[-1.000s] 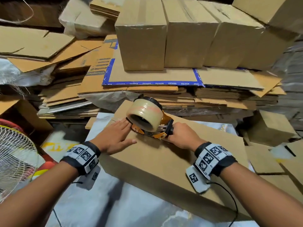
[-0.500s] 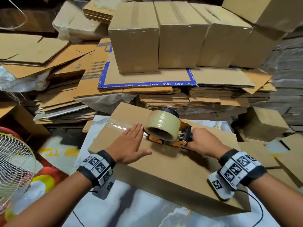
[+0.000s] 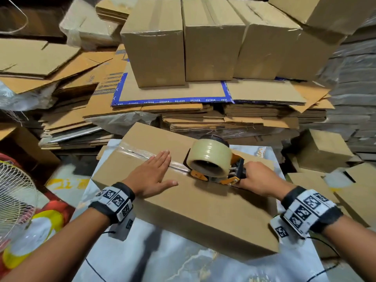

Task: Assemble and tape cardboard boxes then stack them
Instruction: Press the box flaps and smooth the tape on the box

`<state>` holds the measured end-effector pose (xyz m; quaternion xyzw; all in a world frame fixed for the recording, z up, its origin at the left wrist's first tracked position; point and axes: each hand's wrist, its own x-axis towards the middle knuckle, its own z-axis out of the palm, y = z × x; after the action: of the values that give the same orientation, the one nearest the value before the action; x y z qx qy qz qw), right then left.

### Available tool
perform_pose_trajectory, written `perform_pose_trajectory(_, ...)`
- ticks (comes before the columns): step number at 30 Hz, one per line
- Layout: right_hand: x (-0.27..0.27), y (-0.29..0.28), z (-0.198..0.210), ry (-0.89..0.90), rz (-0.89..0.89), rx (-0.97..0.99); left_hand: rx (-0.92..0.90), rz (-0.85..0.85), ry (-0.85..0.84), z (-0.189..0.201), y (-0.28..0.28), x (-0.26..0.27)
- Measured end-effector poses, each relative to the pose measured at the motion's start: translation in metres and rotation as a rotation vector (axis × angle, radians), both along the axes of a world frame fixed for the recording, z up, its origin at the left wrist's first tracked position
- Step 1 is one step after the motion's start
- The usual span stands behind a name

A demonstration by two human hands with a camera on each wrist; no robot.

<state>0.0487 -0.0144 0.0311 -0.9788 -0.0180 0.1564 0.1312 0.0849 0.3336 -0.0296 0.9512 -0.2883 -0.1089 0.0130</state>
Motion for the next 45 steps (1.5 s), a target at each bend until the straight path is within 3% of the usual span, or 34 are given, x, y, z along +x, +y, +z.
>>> perform_pose_trajectory(4, -0.01, -0.021, 0.0, -0.016, 0.009, 0.028, -0.008, 0.088, -0.011, 0.003, -0.022, -0.014)
perform_pose_trajectory(10, -0.007, -0.02, 0.007, -0.063, 0.074, 0.002, -0.12, -0.019, -0.054, -0.009, -0.092, -0.039)
perform_pose_trajectory(16, -0.012, -0.041, 0.008, -0.038, 0.141, 0.067, -0.126, 0.007, -0.071, -0.011, -0.096, -0.039)
perform_pose_trajectory(21, -0.034, -0.102, 0.003, 0.013, 0.082, 0.107, 0.025, 0.085, -0.012, -0.001, -0.106, -0.046)
perform_pose_trajectory(25, -0.046, -0.114, -0.014, 0.001, 0.04, 0.146, 0.01, 0.162, 0.01, 0.007, -0.14, -0.067)
perform_pose_trajectory(30, -0.046, -0.118, -0.026, -0.004, 0.011, 0.215, -0.061, 0.082, -0.019, -0.015, -0.185, -0.083)
perform_pose_trajectory(37, -0.026, -0.092, -0.018, 0.011, 0.044, 0.213, -0.166, 0.096, -0.055, -0.015, -0.155, -0.052)
perform_pose_trajectory(45, -0.011, -0.088, -0.007, -0.03, 0.107, 0.228, -0.104, 0.111, -0.034, -0.014, -0.135, -0.03)
